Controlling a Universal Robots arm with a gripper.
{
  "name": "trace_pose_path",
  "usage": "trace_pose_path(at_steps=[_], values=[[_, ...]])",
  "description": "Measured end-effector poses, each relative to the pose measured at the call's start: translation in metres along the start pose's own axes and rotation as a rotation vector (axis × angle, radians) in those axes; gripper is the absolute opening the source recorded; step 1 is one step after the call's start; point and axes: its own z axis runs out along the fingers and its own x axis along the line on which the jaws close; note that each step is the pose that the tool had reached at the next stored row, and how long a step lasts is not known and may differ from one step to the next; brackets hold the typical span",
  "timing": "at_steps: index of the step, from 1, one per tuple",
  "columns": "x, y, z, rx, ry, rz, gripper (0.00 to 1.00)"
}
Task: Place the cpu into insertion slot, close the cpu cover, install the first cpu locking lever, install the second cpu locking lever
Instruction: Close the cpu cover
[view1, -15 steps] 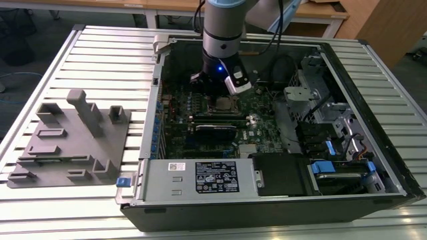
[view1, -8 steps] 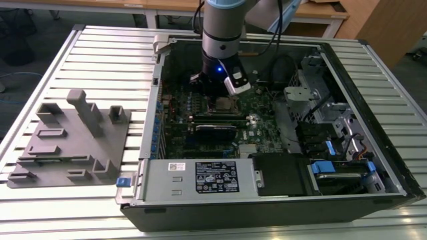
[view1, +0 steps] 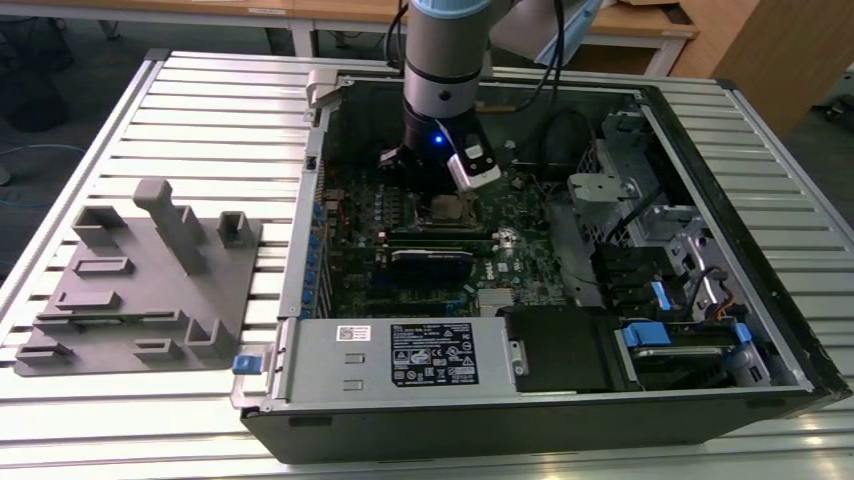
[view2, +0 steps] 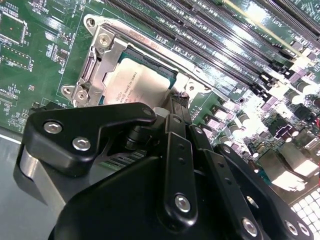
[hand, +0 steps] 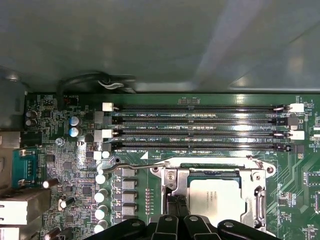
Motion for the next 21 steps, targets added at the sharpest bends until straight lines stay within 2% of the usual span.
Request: trace_pose_path(at_steps=[6,15,20,21], values=[[-0.0002,0.0005,-0.0028,-0.0025,-0.0016,0.0,0.11],[0.0001,0.0008,-0.0194,-0.0005,-0.0012,0.0,0.11],[0.0002,0.0009,-0.0203,-0.0005,-0.0015,0.0,0.11],[0.0006,0.0008,-0.0204,-0.0004,-0.0041,0.0,0.11]])
